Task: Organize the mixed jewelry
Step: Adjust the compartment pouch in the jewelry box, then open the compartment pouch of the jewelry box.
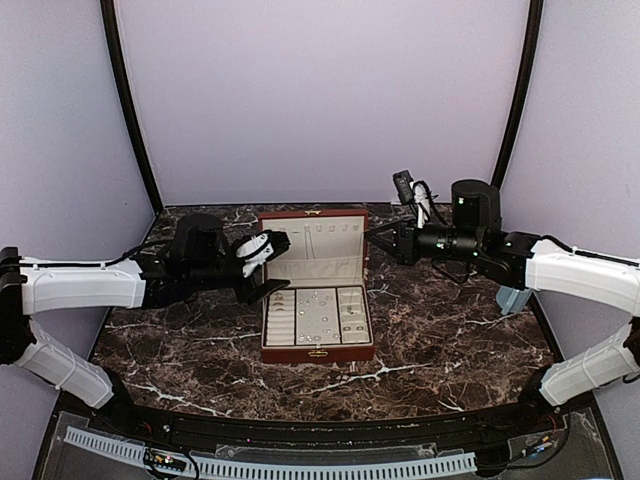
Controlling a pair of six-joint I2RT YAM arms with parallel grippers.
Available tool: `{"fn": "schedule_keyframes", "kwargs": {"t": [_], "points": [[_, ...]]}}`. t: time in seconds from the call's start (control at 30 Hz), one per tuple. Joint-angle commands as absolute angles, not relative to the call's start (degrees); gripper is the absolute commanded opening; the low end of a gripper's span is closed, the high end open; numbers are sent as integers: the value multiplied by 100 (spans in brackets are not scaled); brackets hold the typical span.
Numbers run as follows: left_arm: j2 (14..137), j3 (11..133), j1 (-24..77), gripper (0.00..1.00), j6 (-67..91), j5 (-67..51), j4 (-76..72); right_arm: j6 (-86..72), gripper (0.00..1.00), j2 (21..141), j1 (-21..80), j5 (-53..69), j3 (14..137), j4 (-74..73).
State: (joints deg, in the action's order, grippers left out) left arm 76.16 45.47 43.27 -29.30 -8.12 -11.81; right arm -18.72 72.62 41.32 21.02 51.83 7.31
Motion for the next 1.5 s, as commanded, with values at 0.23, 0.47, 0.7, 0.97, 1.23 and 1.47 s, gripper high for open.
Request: {"fn": "schedule_keyframes", "kwargs": {"t": [0.23,0.47,0.7,0.97,1.23,1.47], "points": [[8591,5209,4158,72,-2760,-1328,-1018,-1830,0,7236,4175,2136,5260,958],[9173,5471,4133,74,-3153,-1288,-1198,-1832,0,7233,4175,2145,5221,967],[9561,5419,4126,79,-3487,-1293,-1938,-1846,0,7262,4175,2183,5229,1002],[9776,5245,4056,79,-3810,-1035,-2462,-1858,0,7264,4174,2197,5182,1036],[9974,5173,3903,80,-3709,-1026,-2428,-1857,0,7252,4170,2215,5155,1062],[9991,5019,3833,80,-3579,-1013,-2385,-1863,0,7210,4175,2214,5135,1063]]}}
